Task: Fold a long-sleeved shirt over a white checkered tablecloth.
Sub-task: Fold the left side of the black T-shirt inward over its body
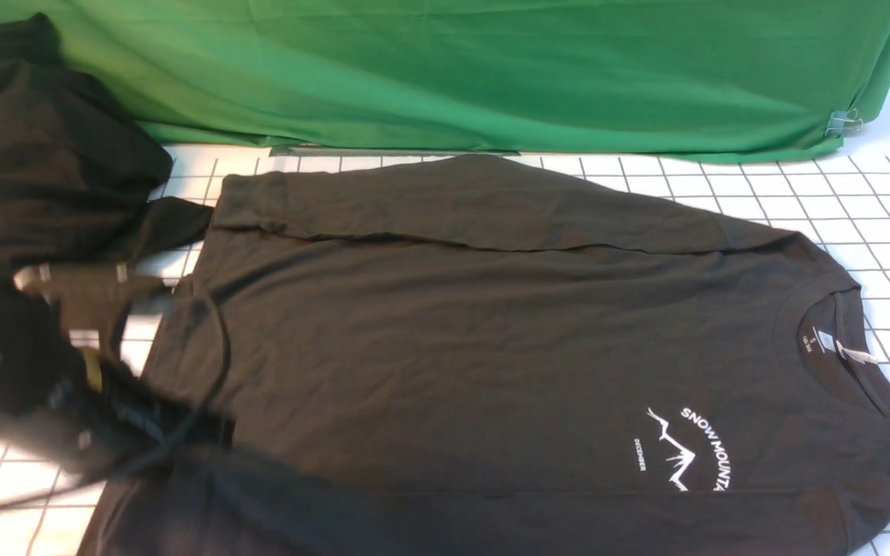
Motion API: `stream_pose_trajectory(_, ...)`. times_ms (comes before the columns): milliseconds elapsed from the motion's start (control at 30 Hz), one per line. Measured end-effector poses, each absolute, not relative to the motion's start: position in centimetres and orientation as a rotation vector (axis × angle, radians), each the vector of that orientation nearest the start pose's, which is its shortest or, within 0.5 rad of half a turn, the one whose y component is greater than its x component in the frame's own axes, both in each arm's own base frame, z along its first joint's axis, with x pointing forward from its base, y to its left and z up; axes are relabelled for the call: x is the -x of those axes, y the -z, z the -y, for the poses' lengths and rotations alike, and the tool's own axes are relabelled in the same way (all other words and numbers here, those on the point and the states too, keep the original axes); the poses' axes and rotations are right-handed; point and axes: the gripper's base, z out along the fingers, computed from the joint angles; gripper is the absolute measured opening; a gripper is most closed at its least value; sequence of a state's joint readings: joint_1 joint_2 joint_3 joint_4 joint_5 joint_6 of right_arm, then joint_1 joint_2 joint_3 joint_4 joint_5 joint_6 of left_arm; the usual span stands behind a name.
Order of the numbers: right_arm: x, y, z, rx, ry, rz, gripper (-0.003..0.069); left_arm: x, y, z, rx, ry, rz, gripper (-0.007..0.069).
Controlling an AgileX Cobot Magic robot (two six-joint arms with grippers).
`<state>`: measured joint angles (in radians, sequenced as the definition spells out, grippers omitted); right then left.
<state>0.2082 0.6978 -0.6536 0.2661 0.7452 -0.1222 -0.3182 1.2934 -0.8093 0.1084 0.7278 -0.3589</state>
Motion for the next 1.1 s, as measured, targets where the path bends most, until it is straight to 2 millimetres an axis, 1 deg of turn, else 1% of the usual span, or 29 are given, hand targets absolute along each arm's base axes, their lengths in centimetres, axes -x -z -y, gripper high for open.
stream_pose_trajectory(100, -12.1, -31.0, -4.2, 0.247, -0.353, -2.253, 0.0036, -24.3, -28.0, 7.4, -0.039, 0.120, -2.615, 0.0014)
stream_pose_trajectory(167, -12.1, -31.0, -4.2, 0.247, -0.353, -2.253, 0.0039, -25.9, -30.1, 7.7, -0.039, 0.113, -2.583, 0.0014)
stream_pose_trajectory(200, -12.1, -31.0, -4.2, 0.245, -0.354, -2.253, 0.0040, -26.5, -30.7, 7.7, -0.032, 0.110, -2.577, 0.0014)
stream_pose_trajectory(233, -12.1, -31.0, -4.2, 0.245, -0.354, -2.253, 0.0041, -27.0, -30.7, 7.8, -0.027, 0.106, -2.582, 0.0014)
stream_pose_trajectory(267, -12.1, -31.0, -4.2, 0.243, -0.355, -2.253, 0.0041, -28.1, -31.4, 7.7, -0.007, 0.102, -2.573, 0.0014)
stream_pose_trajectory(333, -12.1, -31.0, -4.2, 0.238, -0.357, -2.253, 0.0043, -30.3, -31.3, 7.3, 0.035, 0.091, -2.582, 0.0014)
stream_pose_trajectory(400, -12.1, -31.0, -4.2, 0.232, -0.363, -2.254, 0.0046, -32.2, -31.2, 6.7, 0.077, 0.089, -2.589, 0.0014)
stream_pose_trajectory(433, -12.1, -31.0, -4.3, 0.228, -0.367, -2.254, 0.0049, -33.8, -30.6, 6.3, 0.086, 0.085, -2.606, 0.0014)
stream_pose_trajectory(500, -12.1, -31.0, -4.3, 0.225, -0.371, -2.254, 0.0050, -35.8, -29.2, 6.0, 0.085, 0.070, -2.635, 0.0014)
stream_pose_trajectory(533, -12.1, -31.0, -4.3, 0.225, -0.372, -2.255, 0.0050, -36.2, -29.1, 5.9, 0.082, 0.062, -2.635, 0.0014)
stream_pose_trajectory(567, -12.1, -31.0, -4.3, 0.226, -0.376, -2.256, 0.0050, -37.6, -27.8, 5.9, 0.070, 0.037, -2.658, 0.0014)
stream_pose_trajectory(633, -12.0, -31.0, -4.4, 0.240, -0.380, -2.261, 0.0051, -38.5, -27.0, 6.0, 0.059, 0.022, -2.673, 0.0014)
stream_pose_trajectory(700, -11.9, -31.3, -4.7, 0.303, -0.409, -2.298, 0.0052, -40.3, -25.3, 6.3, 0.052, 0.006, -2.705, 0.0014)
stream_pose_trajectory(767, -12.0, -31.2, -5.0, 0.341, -0.433, -2.342, 0.0052, -40.8, -24.5, 6.4, 0.053, -0.002, -2.733, 0.0014)
stream_pose_trajectory(800, -12.3, -31.3, -5.4, 0.387, -0.468, -2.381, 0.0052, -41.2, -23.9, 6.4, 0.054, -0.008, -2.751, 0.0014)
stream_pose_trajectory(833, -12.3, -31.4, -5.5, 0.388, -0.475, -2.383, 0.0052, -41.3, -23.9, 6.4, 0.054, -0.008, -2.751, 0.0014)
stream_pose_trajectory(867, -12.9, -31.2, -6.2, 0.461, -0.521, -2.427, 0.0052, -41.5, -23.6, 6.4, 0.055, -0.012, -2.756, 0.0014)
stream_pose_trajectory(900, -13.0, -31.2, -6.3, 0.470, -0.520, -2.430, 0.0052, -41.5, -23.5, 6.4, 0.056, -0.012, -2.756, 0.0014)
stream_pose_trajectory(933, -13.6, -31.0, -7.0, 0.521, -0.555, -2.454, 0.0052, -41.7, -23.5, 6.3, 0.058, -0.012, -2.749, 0.0014)
stream_pose_trajectory(1000, -14.6, -30.1, -8.3, 0.610, -0.578, -2.495, 0.0052, -41.8, -23.5, 6.0, 0.066, -0.012, -2.742, 0.0014)
stream_pose_trajectory(1100, -16.3, -27.2, -11.4, 0.775, -0.567, -2.584, 0.0054, -42.0, -23.6, 5.6, 0.074, -0.013, -2.729, 0.0014)
